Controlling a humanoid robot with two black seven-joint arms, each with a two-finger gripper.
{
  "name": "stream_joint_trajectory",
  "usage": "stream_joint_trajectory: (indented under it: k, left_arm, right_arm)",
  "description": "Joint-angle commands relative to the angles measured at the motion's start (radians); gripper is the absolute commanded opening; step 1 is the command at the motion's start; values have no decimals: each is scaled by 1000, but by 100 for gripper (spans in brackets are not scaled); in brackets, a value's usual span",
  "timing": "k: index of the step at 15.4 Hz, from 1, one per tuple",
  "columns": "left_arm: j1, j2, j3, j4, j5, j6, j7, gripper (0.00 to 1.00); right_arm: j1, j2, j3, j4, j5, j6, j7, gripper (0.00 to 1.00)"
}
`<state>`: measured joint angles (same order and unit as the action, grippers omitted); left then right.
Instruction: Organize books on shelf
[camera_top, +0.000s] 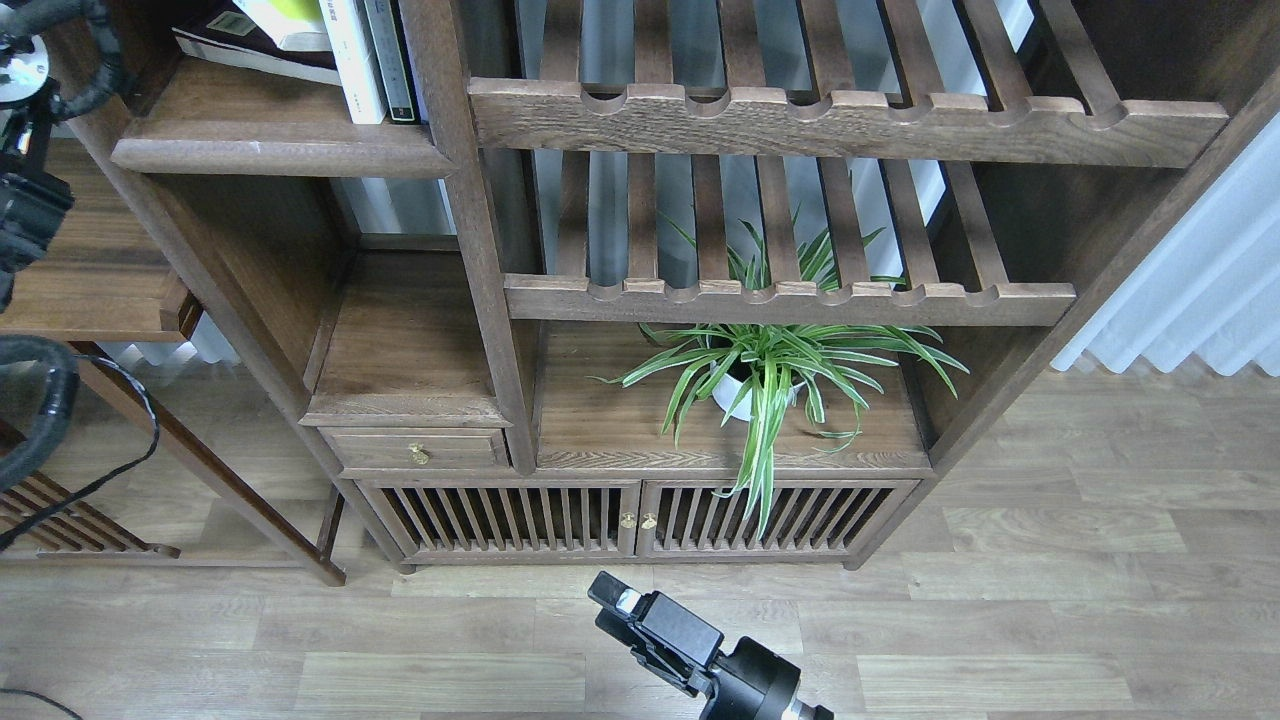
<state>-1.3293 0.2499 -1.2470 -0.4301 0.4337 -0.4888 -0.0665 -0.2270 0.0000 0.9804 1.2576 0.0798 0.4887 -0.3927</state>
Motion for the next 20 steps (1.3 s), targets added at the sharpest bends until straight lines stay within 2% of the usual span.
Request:
stream_joint_trajectory:
  k: [1, 9, 14, 20]
  left_arm:
    - [6, 5, 3, -32, -1, 0, 1, 61]
    - [76, 81, -8, -209, -3, 0, 4, 70]
    - [272, 206, -55, -439, -4, 0, 5, 76]
    - [505, 224, -193, -699, -20, 0, 19, 83]
  right_arm:
    - [0, 0, 0, 0, 0, 0, 0, 98]
    - [2, 0, 49, 0, 0, 0, 3, 98]
    - [2, 0, 95, 6, 3, 0, 23, 98]
    - [17, 0, 119, 22, 3, 0, 34, 98]
